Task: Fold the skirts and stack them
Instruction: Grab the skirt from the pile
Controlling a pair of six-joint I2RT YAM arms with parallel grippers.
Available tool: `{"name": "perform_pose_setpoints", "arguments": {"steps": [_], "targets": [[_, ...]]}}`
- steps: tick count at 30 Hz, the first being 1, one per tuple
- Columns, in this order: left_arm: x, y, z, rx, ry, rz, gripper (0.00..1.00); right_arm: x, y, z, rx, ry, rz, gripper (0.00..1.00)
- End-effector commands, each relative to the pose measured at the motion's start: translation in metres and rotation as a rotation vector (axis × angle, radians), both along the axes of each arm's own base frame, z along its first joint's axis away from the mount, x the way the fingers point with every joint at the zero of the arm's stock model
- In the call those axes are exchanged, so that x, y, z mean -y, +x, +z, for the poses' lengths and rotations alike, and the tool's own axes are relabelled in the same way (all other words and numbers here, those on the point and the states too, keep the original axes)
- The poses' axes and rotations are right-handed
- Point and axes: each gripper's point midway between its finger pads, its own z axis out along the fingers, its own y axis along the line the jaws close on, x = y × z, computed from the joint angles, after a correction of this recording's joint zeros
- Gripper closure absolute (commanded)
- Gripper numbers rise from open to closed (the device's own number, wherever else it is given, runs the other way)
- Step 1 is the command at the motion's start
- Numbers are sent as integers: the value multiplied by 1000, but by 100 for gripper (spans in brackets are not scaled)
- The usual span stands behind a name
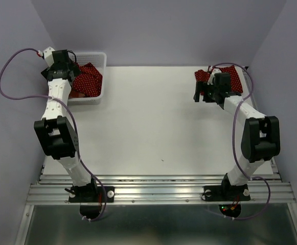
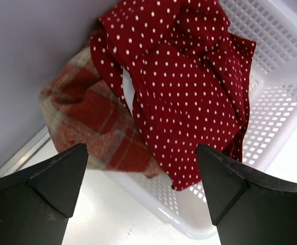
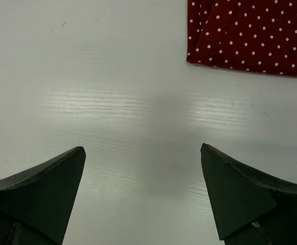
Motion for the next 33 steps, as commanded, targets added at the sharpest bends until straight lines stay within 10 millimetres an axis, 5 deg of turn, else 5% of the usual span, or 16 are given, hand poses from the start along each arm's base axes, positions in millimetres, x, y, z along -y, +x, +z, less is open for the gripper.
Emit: {"name": "perform_pose_setpoints", "arguments": {"steps": [1,6,12,25,30,33], "targets": [[-24,17,22,45,44,-3,1,1,1,21,56,37,-47,0],[-51,30,10,42,32,9,1,6,-10,34,65,27,-66,0],[-62,57,-10,28,15,-22,5,12,-17,59,117,22,-97,0],[-61,82,-27,43,-27,-65,59,10,-22,58,102,65,-126,0],[-59,87,-27,57,-41,-75,99,10,-22,55,92,70,-140,0],[-58,87,-23,66,-43,-79,100,10,-21,56,90,73,-141,0]]}}
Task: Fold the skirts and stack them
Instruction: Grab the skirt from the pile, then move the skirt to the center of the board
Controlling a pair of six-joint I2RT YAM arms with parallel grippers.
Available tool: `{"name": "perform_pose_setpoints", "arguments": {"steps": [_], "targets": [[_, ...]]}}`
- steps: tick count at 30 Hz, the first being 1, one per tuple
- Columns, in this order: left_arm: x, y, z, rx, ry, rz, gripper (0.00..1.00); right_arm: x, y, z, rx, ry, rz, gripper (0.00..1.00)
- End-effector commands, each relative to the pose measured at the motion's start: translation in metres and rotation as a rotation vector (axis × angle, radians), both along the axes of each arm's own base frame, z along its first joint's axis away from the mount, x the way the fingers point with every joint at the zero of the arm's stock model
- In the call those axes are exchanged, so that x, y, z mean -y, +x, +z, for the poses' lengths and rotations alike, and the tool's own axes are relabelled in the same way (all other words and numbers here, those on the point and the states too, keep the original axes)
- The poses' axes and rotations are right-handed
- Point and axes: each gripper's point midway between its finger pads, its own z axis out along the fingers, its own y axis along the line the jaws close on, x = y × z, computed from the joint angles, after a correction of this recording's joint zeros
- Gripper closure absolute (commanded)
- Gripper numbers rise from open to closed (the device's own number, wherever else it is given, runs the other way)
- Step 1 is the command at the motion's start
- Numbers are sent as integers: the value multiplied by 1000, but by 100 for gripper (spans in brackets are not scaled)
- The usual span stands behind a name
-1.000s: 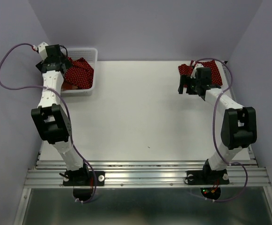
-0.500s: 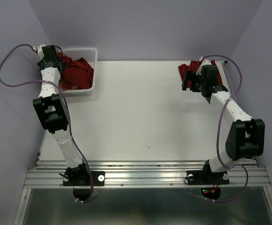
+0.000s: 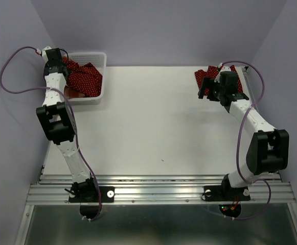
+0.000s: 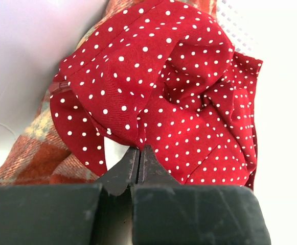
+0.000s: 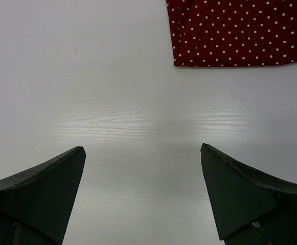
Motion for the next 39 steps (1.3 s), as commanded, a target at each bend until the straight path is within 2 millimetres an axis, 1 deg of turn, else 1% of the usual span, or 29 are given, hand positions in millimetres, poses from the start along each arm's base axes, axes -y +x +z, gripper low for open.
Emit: {"name": "perform_pose_setpoints", "arguments": {"steps": [1,2,4,5,6,7,8,9,10,11,12,13,15,18,19,20,22,24,26,27,28,29,32,33,34,35,36,37,39], "targets": [[-5,12,36,106,9,-9,100,2,3,8,23,10,-26,0],[-3,10,35,104,5,-14,100,2,3,8,23,11,-27,0],[3,11,47,153,4,-51,100,2,4,9,24,13,-27,0],[7,5,69,201,13,-67,100,-3,3,11,28,13,-15,0],[12,-1,64,200,6,-85,100,-3,3,13,36,14,-15,0],[18,2,81,266,13,-121,100,-3,3,13,38,14,-15,0],[24,-6,108,325,28,-141,100,-3,2,16,50,17,-16,0],[28,-12,107,334,25,-154,100,-2,2,17,54,17,-17,0],[39,-18,140,420,31,-206,100,-2,0,17,54,18,-18,0],[44,-23,140,423,22,-220,100,-2,0,22,71,19,-23,0],[48,-25,160,488,37,-240,100,-2,-1,23,77,21,-23,0],[52,-28,171,518,40,-256,100,-1,-2,25,86,22,-23,0],[75,-48,220,656,53,-351,100,5,-3,31,117,6,-55,0],[100,-65,254,772,49,-450,100,8,-6,40,155,-4,-63,0],[113,-72,277,849,66,-497,100,9,-7,41,162,-5,-67,0],[129,-87,300,909,72,-561,100,11,-7,45,177,-7,-75,0],[152,-105,331,1001,94,-642,100,12,-10,53,206,-4,-83,0],[184,-127,369,1085,96,-729,100,14,-12,59,240,6,-99,0],[211,-145,393,1144,98,-812,100,15,-16,72,283,20,-106,0],[238,-160,412,1194,97,-886,100,15,-17,78,309,28,-110,0],[253,-169,421,1219,96,-929,100,15,-22,80,316,40,-118,0],[284,-187,437,1267,69,-1007,100,15,-21,92,364,51,-120,0],[324,-211,455,1334,20,-1124,100,14,-26,96,384,74,-123,0],[335,-223,468,1370,-4,-1154,100,14,-29,102,399,81,-125,0],[355,-233,472,1386,-52,-1207,100,14,-30,103,401,89,-126,0],[364,-228,470,1377,-94,-1222,100,13,-33,102,400,97,-127,0],[372,-235,479,1399,-118,-1246,100,12,-34,103,403,102,-121,0],[385,-240,479,1397,-179,-1274,100,12,-38,106,410,105,-123,0],[395,-232,477,1388,-238,-1263,100,13,-43,104,408,108,-124,0]]}}
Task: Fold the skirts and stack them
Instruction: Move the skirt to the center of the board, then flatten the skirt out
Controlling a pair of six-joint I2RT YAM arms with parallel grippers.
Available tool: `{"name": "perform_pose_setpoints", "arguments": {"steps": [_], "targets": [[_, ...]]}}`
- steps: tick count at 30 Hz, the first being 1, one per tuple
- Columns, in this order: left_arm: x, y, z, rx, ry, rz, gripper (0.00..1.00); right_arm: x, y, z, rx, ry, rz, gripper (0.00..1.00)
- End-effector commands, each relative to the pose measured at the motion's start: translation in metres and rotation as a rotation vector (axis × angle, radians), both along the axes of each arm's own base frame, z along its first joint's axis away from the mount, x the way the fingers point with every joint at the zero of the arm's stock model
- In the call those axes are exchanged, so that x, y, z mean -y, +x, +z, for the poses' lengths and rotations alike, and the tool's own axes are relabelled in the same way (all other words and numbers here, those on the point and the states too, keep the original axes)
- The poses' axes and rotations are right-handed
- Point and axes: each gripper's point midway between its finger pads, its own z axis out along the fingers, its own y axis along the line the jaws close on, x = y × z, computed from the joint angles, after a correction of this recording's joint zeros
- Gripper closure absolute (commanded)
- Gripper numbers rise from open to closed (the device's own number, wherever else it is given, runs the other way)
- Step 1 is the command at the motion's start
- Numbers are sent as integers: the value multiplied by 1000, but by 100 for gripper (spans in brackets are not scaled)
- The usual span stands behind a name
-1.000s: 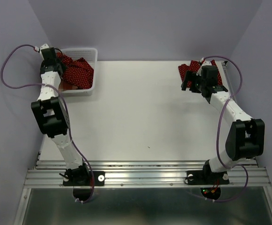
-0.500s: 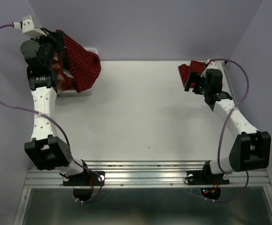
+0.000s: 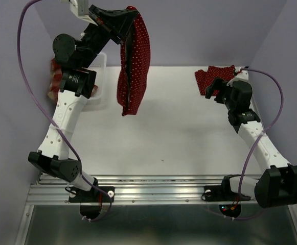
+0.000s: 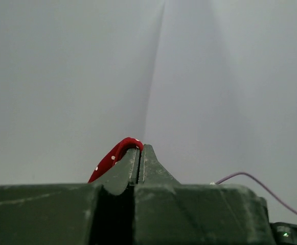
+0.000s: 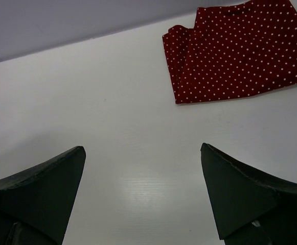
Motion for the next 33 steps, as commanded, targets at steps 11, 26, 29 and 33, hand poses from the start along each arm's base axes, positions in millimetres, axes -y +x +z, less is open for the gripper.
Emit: {"name": "perform_pose_setpoints", "arguments": {"steps": [11,26,29,33], "targets": [[-29,49,-136,-402,-279,378,100,-10,-23,18,40,21,60,0],[-99,80,-368,-940,-24,803,1,-106,-28,-76,-320,10,328,0],[-97,77,-378,-951,15,789,1,-112,-39,-99,-402,45,340,0],[-93,77,-400,-999,89,784,1,-118,-54,-145,-547,70,345,0]]}}
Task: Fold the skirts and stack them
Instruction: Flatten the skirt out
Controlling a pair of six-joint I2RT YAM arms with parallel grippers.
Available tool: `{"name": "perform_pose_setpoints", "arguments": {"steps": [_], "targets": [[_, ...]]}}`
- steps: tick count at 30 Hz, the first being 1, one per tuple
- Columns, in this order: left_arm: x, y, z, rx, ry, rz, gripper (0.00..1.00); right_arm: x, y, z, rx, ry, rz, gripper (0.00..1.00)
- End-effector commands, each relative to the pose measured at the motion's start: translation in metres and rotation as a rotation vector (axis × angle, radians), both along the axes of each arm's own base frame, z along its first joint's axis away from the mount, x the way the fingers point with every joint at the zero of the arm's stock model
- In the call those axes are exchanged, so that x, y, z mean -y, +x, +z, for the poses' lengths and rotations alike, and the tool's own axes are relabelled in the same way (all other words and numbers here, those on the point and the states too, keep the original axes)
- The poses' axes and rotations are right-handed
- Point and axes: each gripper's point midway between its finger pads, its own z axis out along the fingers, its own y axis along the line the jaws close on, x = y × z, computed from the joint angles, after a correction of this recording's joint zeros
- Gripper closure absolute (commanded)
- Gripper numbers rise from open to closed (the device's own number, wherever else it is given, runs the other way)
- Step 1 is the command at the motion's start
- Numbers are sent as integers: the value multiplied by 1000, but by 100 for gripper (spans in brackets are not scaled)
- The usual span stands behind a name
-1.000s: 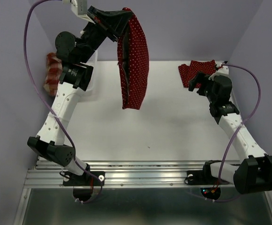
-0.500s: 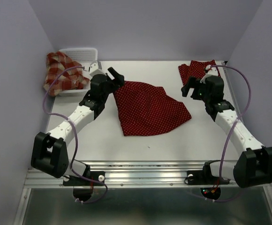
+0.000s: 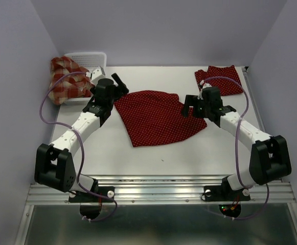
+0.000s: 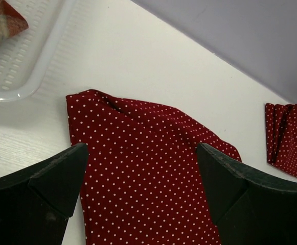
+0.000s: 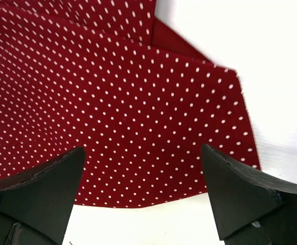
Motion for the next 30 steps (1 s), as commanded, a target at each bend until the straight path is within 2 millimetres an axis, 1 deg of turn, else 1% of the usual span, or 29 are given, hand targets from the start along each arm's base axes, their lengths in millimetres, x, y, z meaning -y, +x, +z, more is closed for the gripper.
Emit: {"name": "perform_pose_setpoints", "arguments": {"steps": [1,2,4,5,6,8,9,10,11,12,13,14,15,16,17,18,19,20,21,22,23,24,25,26,27,28,29,30], "targets": [[2,2,-1,-20,45,-20,1,-8,-17,-38,-149,20,-1,0],[2,2,-5,-30,46,-21,1,-7,-19,-52,-193,7,-8,0],[1,1,-12,-50,56,-19,1,-5,-19,-63,-229,-10,-23,0],[0,0,-17,-66,64,-17,1,-5,-16,-66,-240,-13,-35,0],[0,-1,-20,-75,67,-18,1,-2,-14,-81,-273,-37,-54,0],[-1,-4,-26,-94,72,-20,1,2,-10,-93,-308,-64,-89,0],[-1,-5,-28,-100,72,-19,1,2,-4,-94,-312,-75,-97,0],[-1,-8,-34,-117,67,-16,1,9,-2,-109,-341,-115,-127,0],[-2,-10,-36,-123,66,-19,1,18,2,-115,-351,-147,-153,0],[-3,-12,-38,-130,66,-16,1,21,6,-120,-361,-157,-158,0],[-4,-14,-42,-142,65,-10,1,22,18,-117,-351,-150,-164,0],[-6,-18,-46,-161,68,0,1,26,22,-130,-379,-162,-163,0],[-9,-23,-52,-185,76,6,1,32,38,-125,-356,-165,-167,0],[-8,-23,-52,-186,69,9,1,37,36,-136,-383,-172,-176,0],[-9,-27,-56,-202,73,8,1,39,54,-128,-345,-179,-156,0],[-9,-28,-58,-213,69,7,1,37,60,-137,-352,-196,-129,0],[-10,-32,-63,-229,71,7,1,34,69,-136,-339,-173,-90,0],[-9,-35,-65,-243,71,0,1,30,90,-123,-280,-189,-38,0],[-11,-37,-67,-252,72,4,1,27,96,-131,-281,-203,1,0],[-12,-39,-71,-265,68,11,1,21,105,-126,-259,-194,44,0],[-14,-43,-75,-282,73,17,1,17,124,-106,-191,-210,83,0],[-14,-45,-77,-290,70,19,1,15,126,-99,-184,-213,104,0],[-16,-49,-84,-307,66,28,1,11,130,-86,-153,-198,130,0],[-17,-50,-85,-307,64,35,1,9,133,-73,-114,-197,150,0],[-18,-54,-92,-320,65,38,1,6,132,-63,-89,-187,170,0],[-20,-53,-95,-324,67,49,1,-6,127,-39,-41,-180,191,0],[-22,-53,-98,-329,68,57,1,-9,117,-40,-42,-199,213,0],[-24,-53,-102,-338,72,64,1,-14,109,-35,-27,-213,237,0]]}}
